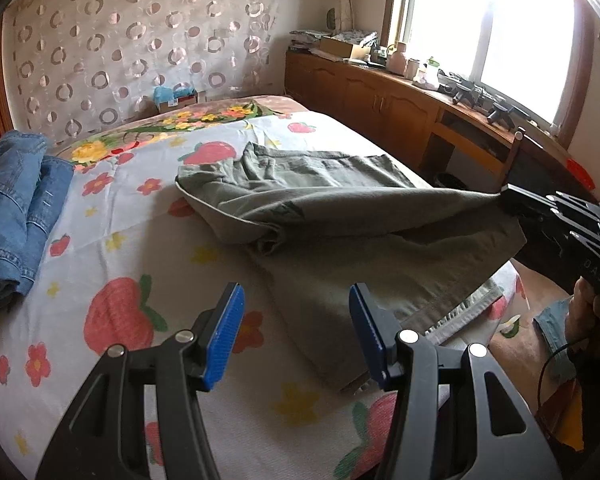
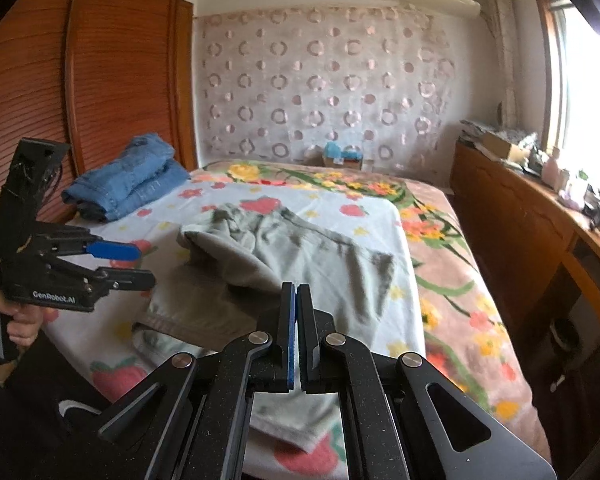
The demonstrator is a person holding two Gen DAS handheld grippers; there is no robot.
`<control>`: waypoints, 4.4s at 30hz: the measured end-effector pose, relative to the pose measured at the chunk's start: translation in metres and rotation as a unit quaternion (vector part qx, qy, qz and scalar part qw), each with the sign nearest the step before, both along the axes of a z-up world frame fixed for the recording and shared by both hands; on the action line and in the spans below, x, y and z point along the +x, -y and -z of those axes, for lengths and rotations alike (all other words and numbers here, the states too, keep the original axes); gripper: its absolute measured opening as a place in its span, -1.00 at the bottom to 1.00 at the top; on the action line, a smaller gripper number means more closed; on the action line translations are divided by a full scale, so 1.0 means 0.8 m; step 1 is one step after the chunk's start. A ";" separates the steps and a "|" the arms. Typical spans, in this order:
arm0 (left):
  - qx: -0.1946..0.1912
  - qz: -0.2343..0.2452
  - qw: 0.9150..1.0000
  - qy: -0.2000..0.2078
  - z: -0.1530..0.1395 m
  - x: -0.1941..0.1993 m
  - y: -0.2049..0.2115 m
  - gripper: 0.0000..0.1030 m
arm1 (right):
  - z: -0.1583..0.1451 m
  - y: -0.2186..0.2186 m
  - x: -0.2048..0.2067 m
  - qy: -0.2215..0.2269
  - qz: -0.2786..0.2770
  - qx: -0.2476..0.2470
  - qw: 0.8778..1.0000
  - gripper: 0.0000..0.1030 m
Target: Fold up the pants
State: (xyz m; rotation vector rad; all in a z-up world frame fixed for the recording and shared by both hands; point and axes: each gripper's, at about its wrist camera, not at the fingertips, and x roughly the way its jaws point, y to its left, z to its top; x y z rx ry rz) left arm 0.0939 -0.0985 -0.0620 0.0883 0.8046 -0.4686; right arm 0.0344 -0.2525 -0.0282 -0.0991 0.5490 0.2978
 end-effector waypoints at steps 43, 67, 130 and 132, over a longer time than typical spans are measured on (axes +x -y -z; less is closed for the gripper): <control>0.012 0.010 1.000 -0.027 0.039 -0.008 0.018 0.04 | 0.049 0.024 -0.010 -0.060 -0.008 0.030 0.998 -1.00; 0.007 -0.006 1.000 -0.021 0.030 -0.007 -0.003 0.04 | 0.040 0.018 -0.003 -0.064 0.011 -0.008 0.998 -0.10; -0.015 -0.047 0.999 -0.006 0.021 -0.013 -0.062 0.04 | 0.005 -0.080 0.189 -0.083 -0.059 -0.100 0.990 -0.93; -0.014 -0.045 0.999 -0.006 0.021 -0.014 -0.060 0.04 | 0.009 -0.064 0.201 -0.090 -0.040 -0.101 0.990 -0.93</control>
